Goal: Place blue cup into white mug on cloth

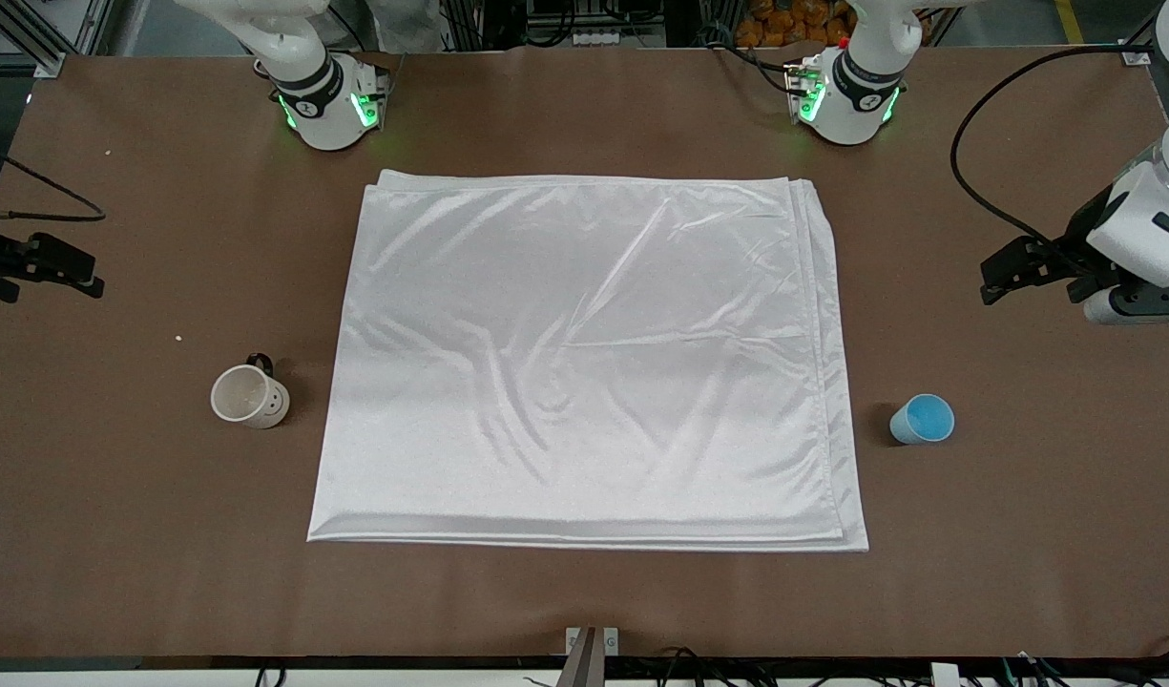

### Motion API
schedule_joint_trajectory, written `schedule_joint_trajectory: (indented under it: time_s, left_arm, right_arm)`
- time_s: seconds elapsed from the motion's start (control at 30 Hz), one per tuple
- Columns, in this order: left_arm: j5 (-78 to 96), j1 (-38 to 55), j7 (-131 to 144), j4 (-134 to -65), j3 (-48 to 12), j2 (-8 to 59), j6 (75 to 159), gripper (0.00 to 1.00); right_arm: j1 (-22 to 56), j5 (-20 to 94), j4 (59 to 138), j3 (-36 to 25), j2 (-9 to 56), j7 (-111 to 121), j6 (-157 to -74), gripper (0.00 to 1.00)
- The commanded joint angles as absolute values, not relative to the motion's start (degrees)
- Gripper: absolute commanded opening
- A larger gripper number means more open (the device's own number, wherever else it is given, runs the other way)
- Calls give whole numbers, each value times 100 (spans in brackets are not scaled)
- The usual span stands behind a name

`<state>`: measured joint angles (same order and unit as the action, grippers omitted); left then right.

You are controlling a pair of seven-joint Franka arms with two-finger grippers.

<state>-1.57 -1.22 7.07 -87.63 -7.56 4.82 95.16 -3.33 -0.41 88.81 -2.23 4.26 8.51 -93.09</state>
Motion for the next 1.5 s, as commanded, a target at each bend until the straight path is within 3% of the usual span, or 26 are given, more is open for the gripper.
schedule_joint_trajectory:
  time_s: [0.0,0.63,1.0,1.23,1.47]
  left_arm:
    - [-308,-149,712,-8780,-782,439,9519,100]
    - [-316,-316,466,-8991,-721,615,9667,100]
    - [-475,-545,536,-10045,-738,624,10853,100]
    - [-483,-580,536,-10924,-729,659,12013,100]
    - [-545,-597,536,-10995,-712,1063,12243,100]
  right_arm:
    - [-369,35,8807,-211,457,800,-9351,100]
    - [-334,26,8877,-220,396,809,-9334,100]
    - [-369,18,9263,-229,255,835,-9439,100]
    - [-413,-35,9667,-237,535,879,-9413,100]
    - [-536,35,10028,-229,800,870,-9553,100]
